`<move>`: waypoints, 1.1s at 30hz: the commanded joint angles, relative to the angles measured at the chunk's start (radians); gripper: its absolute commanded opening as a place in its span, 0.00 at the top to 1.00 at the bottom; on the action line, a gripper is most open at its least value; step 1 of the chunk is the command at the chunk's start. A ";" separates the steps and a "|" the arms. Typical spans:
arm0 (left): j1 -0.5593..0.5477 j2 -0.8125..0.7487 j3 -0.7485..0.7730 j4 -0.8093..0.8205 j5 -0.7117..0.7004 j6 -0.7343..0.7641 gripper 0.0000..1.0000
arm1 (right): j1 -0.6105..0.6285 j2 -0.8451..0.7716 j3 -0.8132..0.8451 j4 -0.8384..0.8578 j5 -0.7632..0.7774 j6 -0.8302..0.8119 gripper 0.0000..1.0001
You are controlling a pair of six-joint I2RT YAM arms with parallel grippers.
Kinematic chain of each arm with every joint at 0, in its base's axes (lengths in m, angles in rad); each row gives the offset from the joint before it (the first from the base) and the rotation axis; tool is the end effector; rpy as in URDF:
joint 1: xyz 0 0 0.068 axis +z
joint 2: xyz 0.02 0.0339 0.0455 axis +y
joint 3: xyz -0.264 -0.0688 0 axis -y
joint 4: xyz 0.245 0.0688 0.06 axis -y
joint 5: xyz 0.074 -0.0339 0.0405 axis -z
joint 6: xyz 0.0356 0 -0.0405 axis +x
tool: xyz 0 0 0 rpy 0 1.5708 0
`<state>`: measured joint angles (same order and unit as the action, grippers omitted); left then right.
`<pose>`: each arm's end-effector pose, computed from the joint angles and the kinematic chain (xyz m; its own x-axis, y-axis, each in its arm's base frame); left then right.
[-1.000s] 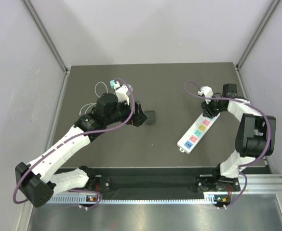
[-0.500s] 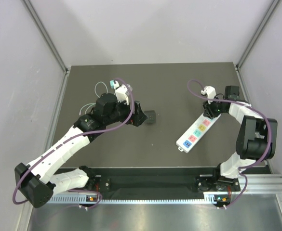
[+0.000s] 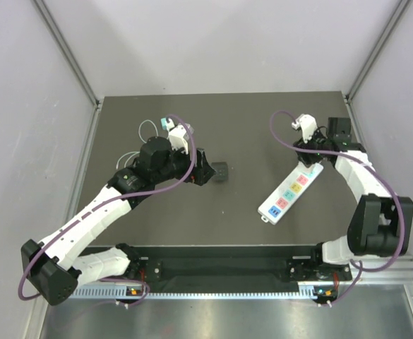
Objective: Insert the plug
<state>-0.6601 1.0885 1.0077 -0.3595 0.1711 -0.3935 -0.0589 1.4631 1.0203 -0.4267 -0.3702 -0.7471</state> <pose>0.1900 -0.1552 0.3409 -0.5893 -0.0209 -0.8077 0.5413 0.7319 -0.4139 0.3081 -0.0053 0.2433 -0.4385 -0.6087 -0.6612 -0.6490 0.7234 -0.2356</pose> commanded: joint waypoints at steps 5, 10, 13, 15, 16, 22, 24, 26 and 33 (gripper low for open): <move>0.004 -0.022 0.003 0.040 0.005 0.010 0.05 | 0.044 -0.199 0.072 0.123 0.336 0.640 0.70; 0.004 -0.021 0.003 0.039 -0.001 0.012 0.05 | 0.042 -0.159 0.159 -0.144 0.426 1.097 1.00; 0.002 -0.019 0.002 0.040 -0.001 0.013 0.05 | 0.042 -0.176 0.100 -0.088 0.474 1.155 1.00; 0.004 -0.019 0.002 0.039 -0.004 0.013 0.05 | 0.041 -0.184 0.070 -0.070 0.511 1.177 1.00; 0.004 -0.019 0.000 0.040 -0.005 0.013 0.05 | 0.037 -0.164 0.073 -0.082 0.516 1.178 1.00; 0.002 -0.019 0.002 0.039 -0.008 0.016 0.05 | 0.036 -0.061 0.130 -0.168 0.527 1.169 1.00; 0.004 -0.024 0.002 0.037 -0.013 0.018 0.05 | 0.036 -0.050 0.094 -0.169 0.540 1.175 1.00; 0.002 -0.021 0.000 0.036 -0.015 0.018 0.05 | 0.033 -0.041 0.034 -0.143 0.544 1.180 1.00; 0.002 -0.010 0.002 0.036 -0.010 0.018 0.05 | 0.014 -0.006 -0.029 -0.124 0.557 1.164 1.00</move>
<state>-0.6601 1.0882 1.0077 -0.3595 0.1661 -0.3916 -0.0322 1.4300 1.0214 -0.5396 0.1604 0.4179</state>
